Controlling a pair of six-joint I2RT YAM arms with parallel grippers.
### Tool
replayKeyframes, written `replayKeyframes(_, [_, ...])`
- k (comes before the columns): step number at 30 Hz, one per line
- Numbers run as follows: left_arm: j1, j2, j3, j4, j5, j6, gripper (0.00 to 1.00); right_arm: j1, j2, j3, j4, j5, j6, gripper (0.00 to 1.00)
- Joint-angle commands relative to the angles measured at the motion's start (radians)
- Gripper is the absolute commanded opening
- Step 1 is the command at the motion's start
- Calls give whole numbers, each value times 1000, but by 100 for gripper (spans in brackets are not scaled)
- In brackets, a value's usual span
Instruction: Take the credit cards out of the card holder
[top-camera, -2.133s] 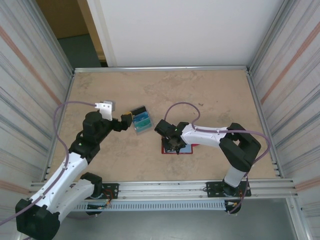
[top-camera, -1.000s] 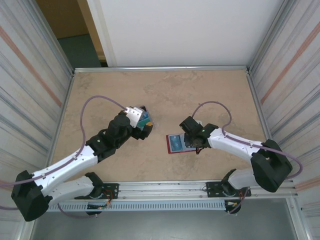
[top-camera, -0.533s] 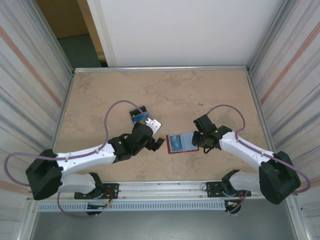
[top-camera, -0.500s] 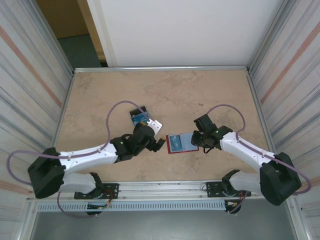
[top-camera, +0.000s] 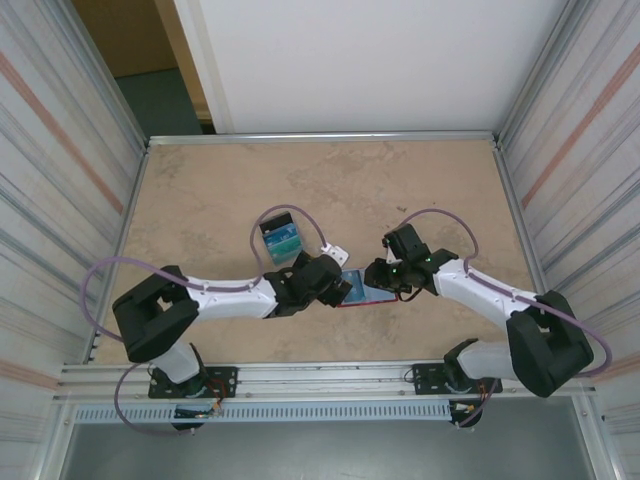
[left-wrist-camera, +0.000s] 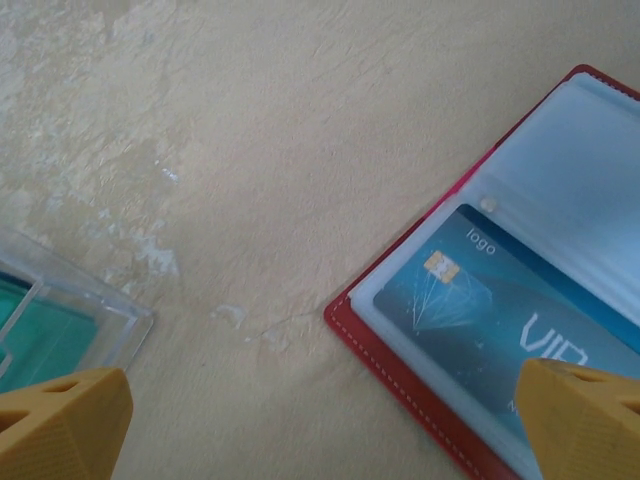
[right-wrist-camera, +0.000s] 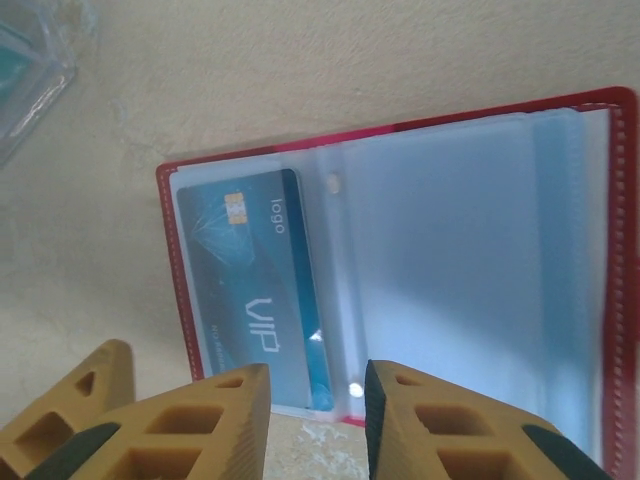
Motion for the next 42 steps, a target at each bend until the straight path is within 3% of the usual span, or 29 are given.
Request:
replayKeyframes(1, [10,38,38,15,-12,-29,99,-5,25,9,45,-65,-10,29])
replayKeyframes(17, [40,133,67,-40,5,-34,99,-28,94,-10,71,-111,-2,20])
replayKeyframes(25, [40,169,101,-128,-36,-8,99,-42,108,-21,85,-142,7,20])
replayKeyframes(42, [41,156,80,-135,-50,15,99,-67,147,-62,187,-219,22,17])
